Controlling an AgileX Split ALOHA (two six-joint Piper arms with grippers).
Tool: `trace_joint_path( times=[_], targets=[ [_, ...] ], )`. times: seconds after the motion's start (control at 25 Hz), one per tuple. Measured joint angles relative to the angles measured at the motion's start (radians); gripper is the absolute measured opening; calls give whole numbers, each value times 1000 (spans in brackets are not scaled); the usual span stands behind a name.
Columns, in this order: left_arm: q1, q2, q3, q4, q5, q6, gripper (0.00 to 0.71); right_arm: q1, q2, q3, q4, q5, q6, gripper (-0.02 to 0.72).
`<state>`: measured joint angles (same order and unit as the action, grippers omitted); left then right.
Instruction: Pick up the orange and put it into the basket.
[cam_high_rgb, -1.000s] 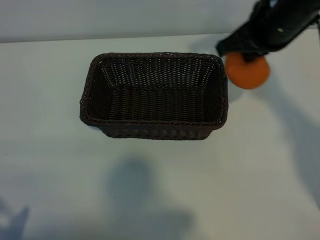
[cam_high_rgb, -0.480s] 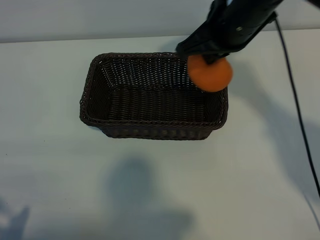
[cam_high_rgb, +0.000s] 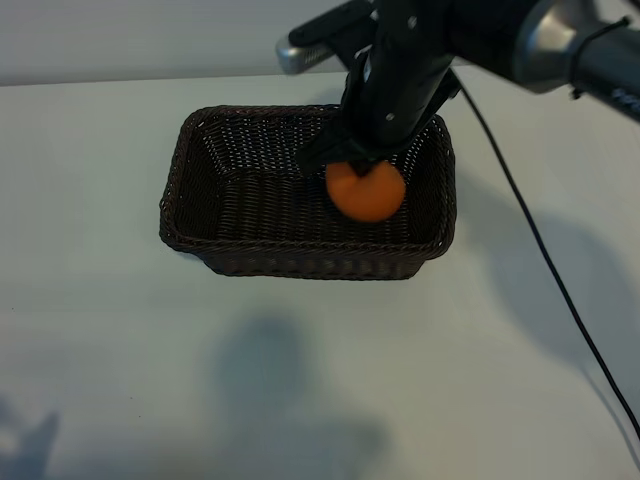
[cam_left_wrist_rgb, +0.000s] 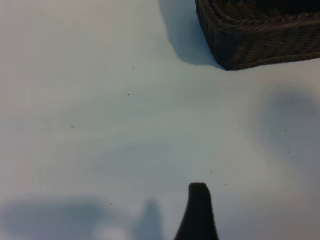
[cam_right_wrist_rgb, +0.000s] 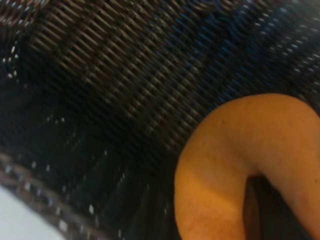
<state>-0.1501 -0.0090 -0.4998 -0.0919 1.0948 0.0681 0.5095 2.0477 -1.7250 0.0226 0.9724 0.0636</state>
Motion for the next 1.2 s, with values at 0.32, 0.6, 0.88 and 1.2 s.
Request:
trace_joint_path(
  times=[0.32,0.6,0.88,1.2],
  targets=[
    [0,0,0,-1,0,0,590,0,115,0,6,-35,-2,99],
    [0,0,0,-1,0,0,590,0,132,-38,33,-21,-1,383],
    [0,0,0,-1,0,-4,590,0,132,-180,52,112,2,665],
    [0,0,0,-1,0,-3,590,-62,131,-380,-69,241,21,644]
  ],
)
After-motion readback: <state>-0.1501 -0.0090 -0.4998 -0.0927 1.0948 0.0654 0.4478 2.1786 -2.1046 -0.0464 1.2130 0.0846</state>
